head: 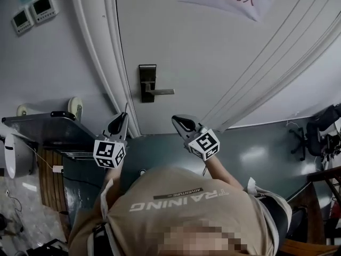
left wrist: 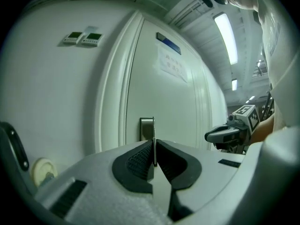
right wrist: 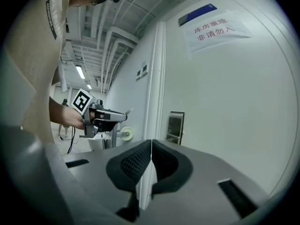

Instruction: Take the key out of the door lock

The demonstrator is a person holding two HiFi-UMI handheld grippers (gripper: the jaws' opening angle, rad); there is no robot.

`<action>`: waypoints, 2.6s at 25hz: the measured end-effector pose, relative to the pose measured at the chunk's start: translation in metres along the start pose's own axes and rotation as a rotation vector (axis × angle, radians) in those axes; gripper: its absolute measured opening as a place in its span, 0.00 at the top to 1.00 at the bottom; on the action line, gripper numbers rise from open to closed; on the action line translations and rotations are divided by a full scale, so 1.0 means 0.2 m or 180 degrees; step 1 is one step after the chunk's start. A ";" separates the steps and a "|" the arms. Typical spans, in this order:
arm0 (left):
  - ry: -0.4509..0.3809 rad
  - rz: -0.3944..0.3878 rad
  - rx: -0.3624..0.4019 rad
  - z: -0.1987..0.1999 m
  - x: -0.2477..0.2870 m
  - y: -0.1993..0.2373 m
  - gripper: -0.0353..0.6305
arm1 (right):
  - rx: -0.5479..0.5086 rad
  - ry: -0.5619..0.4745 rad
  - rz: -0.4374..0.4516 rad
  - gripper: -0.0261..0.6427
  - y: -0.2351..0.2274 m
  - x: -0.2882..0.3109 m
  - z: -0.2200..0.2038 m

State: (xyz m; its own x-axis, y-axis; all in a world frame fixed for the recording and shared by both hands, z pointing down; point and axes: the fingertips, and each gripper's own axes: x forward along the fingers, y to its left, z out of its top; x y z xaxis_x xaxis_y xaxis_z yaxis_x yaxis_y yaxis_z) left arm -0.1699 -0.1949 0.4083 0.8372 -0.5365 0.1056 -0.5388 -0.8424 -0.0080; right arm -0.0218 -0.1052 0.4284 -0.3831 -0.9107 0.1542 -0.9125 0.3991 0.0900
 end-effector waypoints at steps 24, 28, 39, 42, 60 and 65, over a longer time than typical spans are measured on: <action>-0.0368 -0.0212 0.0434 0.49 0.10 0.07 0.91 | 0.0046 -0.0300 -0.0371 0.94 -0.23 0.04 0.48; -0.0511 -0.0020 0.0378 0.53 0.11 0.10 0.91 | -0.0017 -0.0414 -0.0547 0.94 -0.31 0.01 0.53; -0.0655 0.0223 0.0497 0.55 0.15 0.17 0.91 | -0.0296 -0.0535 -0.0726 0.94 -0.32 0.02 0.57; -0.0634 0.0217 0.0410 0.51 0.20 0.17 0.91 | -0.0214 -0.0550 -0.0776 0.94 -0.33 0.02 0.53; -0.0524 0.0000 0.0014 0.36 0.30 0.16 0.91 | -0.0185 -0.0550 -0.0864 0.94 -0.34 0.10 0.45; -0.0567 0.0043 -0.0061 0.35 0.34 0.22 0.91 | -0.0187 -0.0486 -0.0760 0.94 -0.38 0.20 0.42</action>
State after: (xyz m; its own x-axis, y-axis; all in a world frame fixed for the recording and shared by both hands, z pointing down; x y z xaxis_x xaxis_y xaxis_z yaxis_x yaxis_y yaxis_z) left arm -0.1296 -0.2723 0.3456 0.8323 -0.5496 -0.0722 -0.5504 -0.8348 0.0108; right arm 0.0211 -0.1803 0.3444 -0.1798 -0.9833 -0.0278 -0.9713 0.1730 0.1635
